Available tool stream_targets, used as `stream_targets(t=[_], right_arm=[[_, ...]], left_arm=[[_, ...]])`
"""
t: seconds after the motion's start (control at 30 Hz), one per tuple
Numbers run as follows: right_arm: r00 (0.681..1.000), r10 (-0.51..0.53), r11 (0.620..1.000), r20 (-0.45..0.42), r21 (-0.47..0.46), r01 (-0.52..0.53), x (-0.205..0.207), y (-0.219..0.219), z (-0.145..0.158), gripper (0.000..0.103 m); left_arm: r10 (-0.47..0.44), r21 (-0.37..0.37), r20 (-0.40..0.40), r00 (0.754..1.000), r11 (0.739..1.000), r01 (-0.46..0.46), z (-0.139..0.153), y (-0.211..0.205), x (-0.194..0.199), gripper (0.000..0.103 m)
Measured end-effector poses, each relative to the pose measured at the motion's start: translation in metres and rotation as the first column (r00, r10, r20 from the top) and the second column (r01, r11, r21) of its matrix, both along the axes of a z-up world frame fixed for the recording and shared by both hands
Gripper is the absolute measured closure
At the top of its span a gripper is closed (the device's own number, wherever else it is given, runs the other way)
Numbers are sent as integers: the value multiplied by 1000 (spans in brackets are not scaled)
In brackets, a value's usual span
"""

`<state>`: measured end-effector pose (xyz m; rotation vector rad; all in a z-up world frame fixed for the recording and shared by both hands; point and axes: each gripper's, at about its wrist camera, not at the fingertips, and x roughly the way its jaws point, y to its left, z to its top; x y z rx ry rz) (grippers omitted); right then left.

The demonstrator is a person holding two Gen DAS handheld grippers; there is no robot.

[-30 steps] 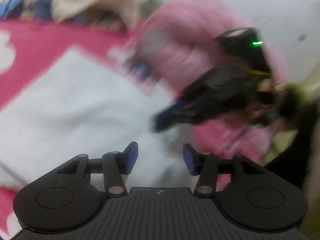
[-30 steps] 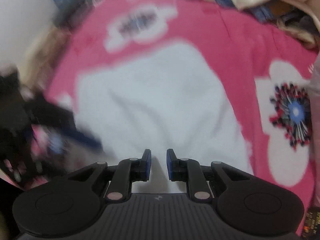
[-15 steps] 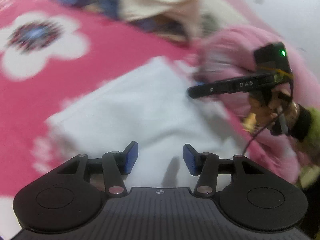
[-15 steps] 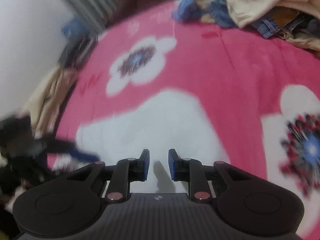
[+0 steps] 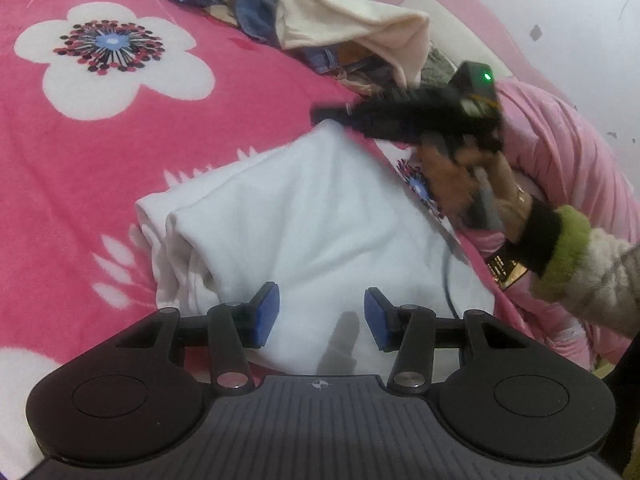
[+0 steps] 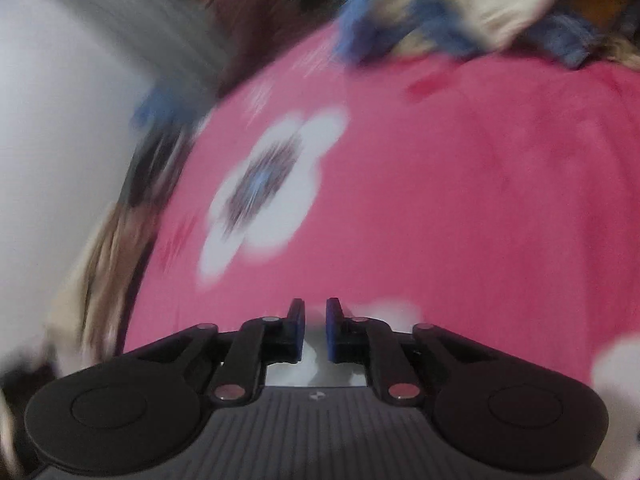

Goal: Fold clothes

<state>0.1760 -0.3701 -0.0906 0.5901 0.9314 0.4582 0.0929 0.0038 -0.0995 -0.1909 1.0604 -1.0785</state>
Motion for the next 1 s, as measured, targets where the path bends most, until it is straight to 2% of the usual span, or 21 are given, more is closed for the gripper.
stream_targets(t=[0.07, 0.1, 0.13, 0.2, 0.3, 0.37, 0.47, 0.6, 0.77, 0.83, 1.0], right_arm=[[996, -91, 993, 15, 71, 90, 5, -16, -1, 83], [995, -104, 990, 11, 93, 103, 4, -24, 1, 76], [997, -78, 993, -4, 86, 79, 0, -30, 4, 61], [999, -11, 999, -38, 52, 13, -6, -32, -1, 51], [988, 99, 994, -120, 53, -93, -12, -31, -18, 47], [979, 129, 991, -156, 63, -121, -13, -31, -31, 44], [967, 171, 975, -190, 172, -138, -15, -29, -41, 42], [950, 247, 957, -189, 202, -209, -20, -28, -43, 40], [949, 272, 937, -162, 268, -223, -35, -36, -46, 37], [944, 287, 929, -162, 286, -233, -32, -30, -52, 31], [939, 309, 910, -153, 334, -245, -12, -18, -58, 30]], left_arm=[[17, 2, -7, 1000, 1000, -17, 6, 6, -1, 55], [26, -1, -8, 1000, 1000, -27, 10, 11, -3, 53], [36, -9, -6, 999, 999, -36, 14, 18, -5, 53], [56, -25, -9, 998, 998, -56, 20, 34, -11, 50], [105, -23, -48, 993, 994, -106, 16, 51, -18, 47], [136, -9, -92, 986, 990, -137, 6, 54, -18, 47], [150, -21, -160, 976, 988, -155, -9, 51, -15, 46], [112, -56, -219, 969, 990, -127, -24, 41, -15, 43], [90, -106, -265, 960, 987, -122, -35, 33, -16, 40], [89, -130, -283, 955, 983, -130, -37, 30, -12, 40], [98, -149, -298, 950, 978, -147, -46, 18, 2, 41]])
